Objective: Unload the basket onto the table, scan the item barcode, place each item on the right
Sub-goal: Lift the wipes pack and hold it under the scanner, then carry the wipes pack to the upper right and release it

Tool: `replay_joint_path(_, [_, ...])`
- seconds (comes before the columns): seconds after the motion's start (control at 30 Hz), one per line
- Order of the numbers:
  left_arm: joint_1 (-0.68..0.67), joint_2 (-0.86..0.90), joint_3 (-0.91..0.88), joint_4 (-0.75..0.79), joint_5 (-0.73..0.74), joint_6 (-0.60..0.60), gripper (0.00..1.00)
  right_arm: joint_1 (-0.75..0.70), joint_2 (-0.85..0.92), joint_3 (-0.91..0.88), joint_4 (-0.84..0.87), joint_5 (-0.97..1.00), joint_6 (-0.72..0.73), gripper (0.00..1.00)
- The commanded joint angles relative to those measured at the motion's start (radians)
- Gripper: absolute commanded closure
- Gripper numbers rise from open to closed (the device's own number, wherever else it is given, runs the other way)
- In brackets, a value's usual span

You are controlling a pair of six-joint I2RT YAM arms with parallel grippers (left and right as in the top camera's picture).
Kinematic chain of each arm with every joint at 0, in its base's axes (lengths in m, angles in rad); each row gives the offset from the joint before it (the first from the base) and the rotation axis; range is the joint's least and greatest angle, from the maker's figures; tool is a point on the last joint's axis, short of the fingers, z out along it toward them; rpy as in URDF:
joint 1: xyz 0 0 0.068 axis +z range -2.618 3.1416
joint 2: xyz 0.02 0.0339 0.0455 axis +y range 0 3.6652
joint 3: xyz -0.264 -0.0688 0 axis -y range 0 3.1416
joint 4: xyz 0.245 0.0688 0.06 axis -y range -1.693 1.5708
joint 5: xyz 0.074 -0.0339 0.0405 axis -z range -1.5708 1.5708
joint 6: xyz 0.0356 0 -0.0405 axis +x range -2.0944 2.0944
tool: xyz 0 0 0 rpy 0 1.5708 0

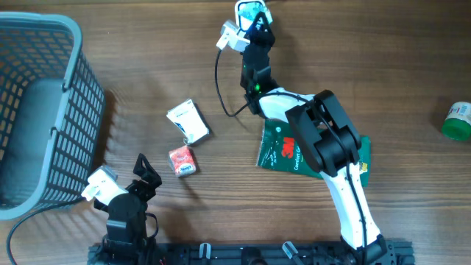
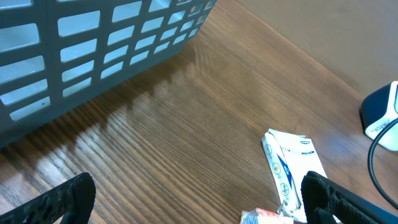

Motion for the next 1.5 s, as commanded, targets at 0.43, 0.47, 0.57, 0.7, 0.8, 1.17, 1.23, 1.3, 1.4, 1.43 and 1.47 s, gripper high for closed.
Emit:
replay_joint_path(0.43, [0.005, -0.004, -0.006, 0.003, -0.006, -0.007, 0.0, -0.605, -0.076, 0.065, -0.588, 0.537, 0.538, 0.96])
replay_joint_path(0.47, [0.005, -0.004, -0.006, 0.002, -0.006, -0.007, 0.0, -0.653, -0.076, 0.065, -0.692, 0.526, 0.629, 0.96])
replay_joint_path(0.57, [0.005, -0.004, -0.006, 0.003, -0.006, -0.007, 0.0, -0.761, -0.076, 0.065, -0.88, 0.472, 0.806, 0.96])
replay_joint_path(0.7, [0.005, -0.004, -0.006, 0.003, -0.006, -0.007, 0.0, -0.826, -0.076, 0.065, -1.021, 0.427, 0.942, 0.96])
replay_joint_path(0.8, [0.005, -0.004, -0.006, 0.003, -0.006, -0.007, 0.0, -0.797, -0.108, 0.066, -1.025, 0.425, 0.955, 0.44])
replay_joint_path(1.17, [0.005, -0.004, -0.006, 0.003, -0.006, -0.007, 0.0, -0.381, -0.713, 0.066, -1.254, 0.195, 1.109, 0.0])
replay_joint_path(1.23, [0.005, -0.004, -0.006, 0.003, -0.006, -0.007, 0.0, -0.322, -0.844, 0.066, -1.415, 0.099, 1.264, 0.0])
replay_joint_path(1.3, [0.005, -0.004, -0.006, 0.003, -0.006, -0.007, 0.0, -0.3, -1.005, 0.065, -1.664, -0.251, 1.544, 0.0])
replay_joint_path(1.4, [0.005, -0.004, -0.006, 0.003, -0.006, -0.007, 0.0, -0.339, -1.103, 0.065, -1.892, -0.732, 1.756, 0.0])
replay_joint_path(1.43, [0.005, -0.004, -0.006, 0.002, -0.006, -0.007, 0.0, -0.339, -1.104, 0.065, -1.938, -0.78, 1.754, 0.0])
replay_joint_path(1.47, [0.005, -0.004, -0.006, 0.003, -0.006, -0.007, 0.0, -0.336, -1.096, 0.051, -2.007, -0.797, 1.743, 0.0])
